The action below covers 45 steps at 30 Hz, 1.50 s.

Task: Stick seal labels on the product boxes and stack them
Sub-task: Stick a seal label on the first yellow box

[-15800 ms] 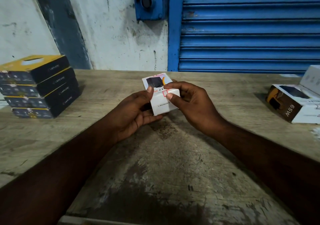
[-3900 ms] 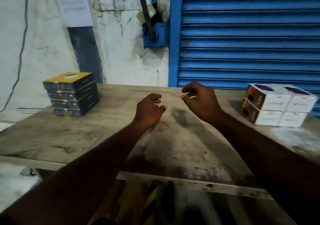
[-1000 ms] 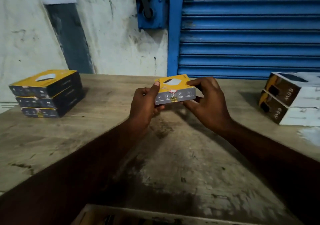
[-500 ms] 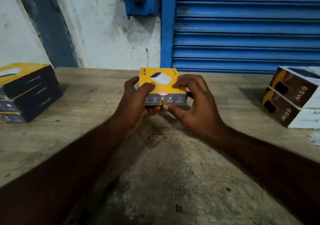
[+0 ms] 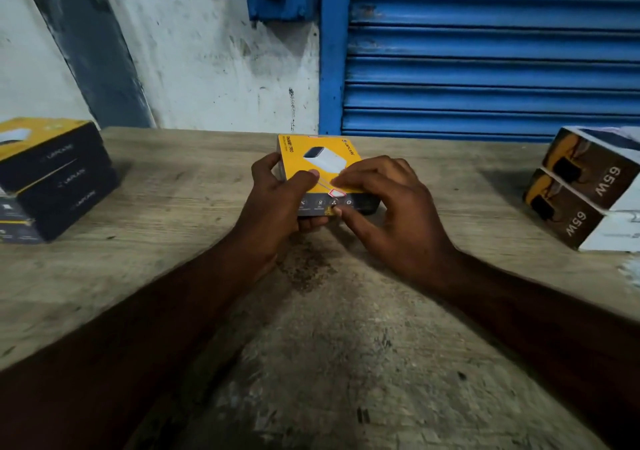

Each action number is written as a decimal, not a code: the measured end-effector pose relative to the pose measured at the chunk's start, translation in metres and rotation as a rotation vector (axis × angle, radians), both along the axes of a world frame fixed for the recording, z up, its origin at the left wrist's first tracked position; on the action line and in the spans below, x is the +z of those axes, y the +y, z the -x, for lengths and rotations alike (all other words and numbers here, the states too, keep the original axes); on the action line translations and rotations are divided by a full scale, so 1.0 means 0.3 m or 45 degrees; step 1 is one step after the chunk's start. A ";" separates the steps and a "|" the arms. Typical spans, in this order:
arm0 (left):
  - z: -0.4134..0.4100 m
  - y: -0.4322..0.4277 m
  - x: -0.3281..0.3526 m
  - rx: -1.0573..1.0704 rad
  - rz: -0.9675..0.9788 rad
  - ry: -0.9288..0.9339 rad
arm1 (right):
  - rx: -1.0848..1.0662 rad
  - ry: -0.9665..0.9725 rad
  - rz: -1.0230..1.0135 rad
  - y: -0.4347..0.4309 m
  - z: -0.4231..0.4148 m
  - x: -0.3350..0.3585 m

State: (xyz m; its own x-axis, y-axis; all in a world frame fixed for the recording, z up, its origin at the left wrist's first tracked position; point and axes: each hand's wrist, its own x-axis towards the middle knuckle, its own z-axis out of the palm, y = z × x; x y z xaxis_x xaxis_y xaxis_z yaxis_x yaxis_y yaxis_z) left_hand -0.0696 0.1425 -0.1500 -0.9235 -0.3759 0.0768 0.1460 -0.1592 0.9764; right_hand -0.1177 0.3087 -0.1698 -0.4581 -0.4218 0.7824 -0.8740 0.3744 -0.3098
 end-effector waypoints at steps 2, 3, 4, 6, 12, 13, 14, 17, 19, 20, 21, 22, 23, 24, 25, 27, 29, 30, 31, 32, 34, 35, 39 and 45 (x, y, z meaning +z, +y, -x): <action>-0.006 0.010 0.003 -0.008 -0.028 0.012 | 0.001 -0.013 0.017 0.001 -0.004 0.002; -0.011 0.016 0.005 -0.013 -0.045 0.021 | 0.001 -0.029 0.026 0.001 -0.006 0.004; -0.013 0.022 0.005 -0.013 -0.057 0.029 | -0.003 -0.042 0.035 0.001 -0.007 0.005; -0.019 0.032 0.005 -0.006 -0.071 0.028 | -0.014 -0.061 0.052 -0.001 -0.011 0.006; -0.026 0.045 0.003 0.000 -0.094 0.012 | -0.067 -0.044 0.083 -0.005 -0.009 0.006; -0.026 0.045 0.004 0.001 -0.098 0.009 | -0.070 -0.043 0.085 -0.005 -0.009 0.005; -0.024 0.045 0.003 0.006 -0.101 0.004 | -0.071 -0.042 0.086 -0.004 -0.008 0.005; -0.022 0.043 0.003 0.016 -0.111 -0.013 | -0.059 -0.037 0.082 -0.004 -0.011 0.008; -0.021 0.042 0.002 0.019 -0.118 -0.016 | -0.049 -0.022 0.086 -0.003 -0.012 0.010; -0.021 0.042 0.001 0.020 -0.123 -0.015 | -0.046 -0.013 0.089 -0.003 -0.012 0.010; -0.021 0.042 0.000 0.021 -0.128 -0.014 | -0.045 -0.003 0.091 -0.002 -0.012 0.011; -0.020 0.043 -0.001 0.020 -0.131 -0.014 | -0.044 0.010 0.090 -0.002 -0.012 0.011; -0.019 0.043 -0.001 0.020 -0.131 -0.015 | -0.042 0.023 0.088 -0.001 -0.014 0.011; -0.019 0.043 -0.001 0.019 -0.129 -0.017 | -0.037 0.036 0.087 -0.001 -0.016 0.011; -0.019 0.044 -0.001 0.017 -0.129 -0.019 | -0.030 0.047 0.085 -0.001 -0.018 0.012; -0.019 0.046 0.000 0.013 -0.139 -0.016 | -0.014 0.059 0.081 -0.001 -0.022 0.016; -0.020 0.045 0.000 0.010 -0.147 -0.014 | -0.001 0.058 0.082 -0.001 -0.025 0.018; -0.020 0.045 -0.001 0.011 -0.145 -0.014 | 0.002 0.057 0.086 -0.001 -0.026 0.019; -0.020 0.044 -0.002 0.012 -0.142 -0.017 | 0.003 0.056 0.089 -0.002 -0.026 0.020; -0.019 0.043 -0.002 0.014 -0.140 -0.020 | 0.002 0.057 0.091 -0.003 -0.027 0.020; -0.018 0.043 -0.001 0.016 -0.149 -0.017 | 0.000 0.060 0.089 -0.003 -0.027 0.021; -0.019 0.043 0.000 0.015 -0.157 -0.013 | 0.001 0.062 0.086 -0.002 -0.027 0.022; -0.018 0.044 -0.001 0.006 -0.151 -0.008 | -0.003 0.062 0.071 0.000 -0.028 0.024; -0.010 0.010 -0.004 0.022 -0.020 -0.042 | 0.022 0.002 0.093 0.004 -0.036 0.033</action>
State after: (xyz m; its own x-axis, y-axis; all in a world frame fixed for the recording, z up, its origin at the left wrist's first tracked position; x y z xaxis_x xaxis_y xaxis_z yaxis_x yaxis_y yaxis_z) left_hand -0.0667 0.1455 -0.1511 -0.9187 -0.3928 0.0405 0.1166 -0.1719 0.9782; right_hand -0.1069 0.3099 -0.1600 -0.4500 -0.3717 0.8120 -0.8807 0.3354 -0.3345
